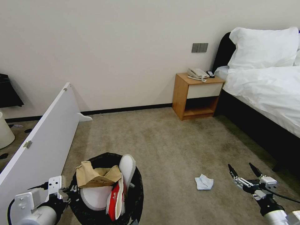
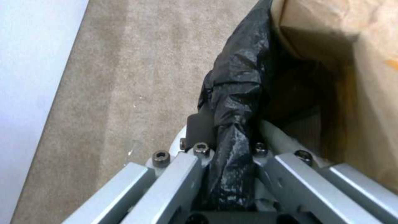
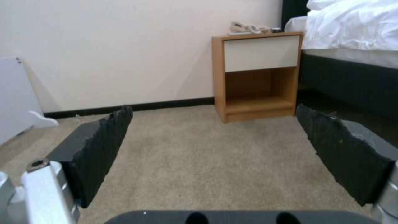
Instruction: Pick up the trash bin, then pick up the garbage from the floor and place it into the trash bin.
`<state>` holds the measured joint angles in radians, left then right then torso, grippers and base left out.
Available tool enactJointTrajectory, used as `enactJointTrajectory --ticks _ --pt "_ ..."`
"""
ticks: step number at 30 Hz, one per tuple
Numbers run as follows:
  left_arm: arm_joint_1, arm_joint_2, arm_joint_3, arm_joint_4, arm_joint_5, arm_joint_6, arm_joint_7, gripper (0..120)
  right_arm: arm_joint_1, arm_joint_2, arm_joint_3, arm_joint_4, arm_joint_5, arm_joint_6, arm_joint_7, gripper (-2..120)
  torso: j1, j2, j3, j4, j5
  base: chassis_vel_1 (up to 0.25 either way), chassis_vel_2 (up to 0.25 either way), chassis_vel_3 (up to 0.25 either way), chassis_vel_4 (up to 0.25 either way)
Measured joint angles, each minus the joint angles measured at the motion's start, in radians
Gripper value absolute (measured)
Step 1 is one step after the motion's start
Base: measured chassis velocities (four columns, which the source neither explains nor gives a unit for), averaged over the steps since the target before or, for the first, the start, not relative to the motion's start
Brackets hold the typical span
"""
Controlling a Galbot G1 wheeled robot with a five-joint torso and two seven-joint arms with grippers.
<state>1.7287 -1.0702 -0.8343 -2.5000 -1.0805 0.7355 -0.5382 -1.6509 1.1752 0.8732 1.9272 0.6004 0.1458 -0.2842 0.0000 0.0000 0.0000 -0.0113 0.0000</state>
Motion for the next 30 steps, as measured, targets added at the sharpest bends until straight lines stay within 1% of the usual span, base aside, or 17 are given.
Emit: enactJointTrajectory --ticks 13,30 --pt "-0.003 -0.002 0.0 0.0 0.002 0.0 0.0 1 0.006 -0.012 0.0 -0.005 0.003 0.0 -0.002 100 0.0 0.0 0.0 0.0 0.0 -0.02 0.025 0.02 -0.034" --pt "-0.008 -0.001 0.003 0.0 0.005 0.0 0.001 1 0.009 -0.021 -0.003 -0.01 0.006 0.0 -0.003 100 0.0 0.0 0.0 0.0 0.0 0.0 0.0 0.0 0.0"
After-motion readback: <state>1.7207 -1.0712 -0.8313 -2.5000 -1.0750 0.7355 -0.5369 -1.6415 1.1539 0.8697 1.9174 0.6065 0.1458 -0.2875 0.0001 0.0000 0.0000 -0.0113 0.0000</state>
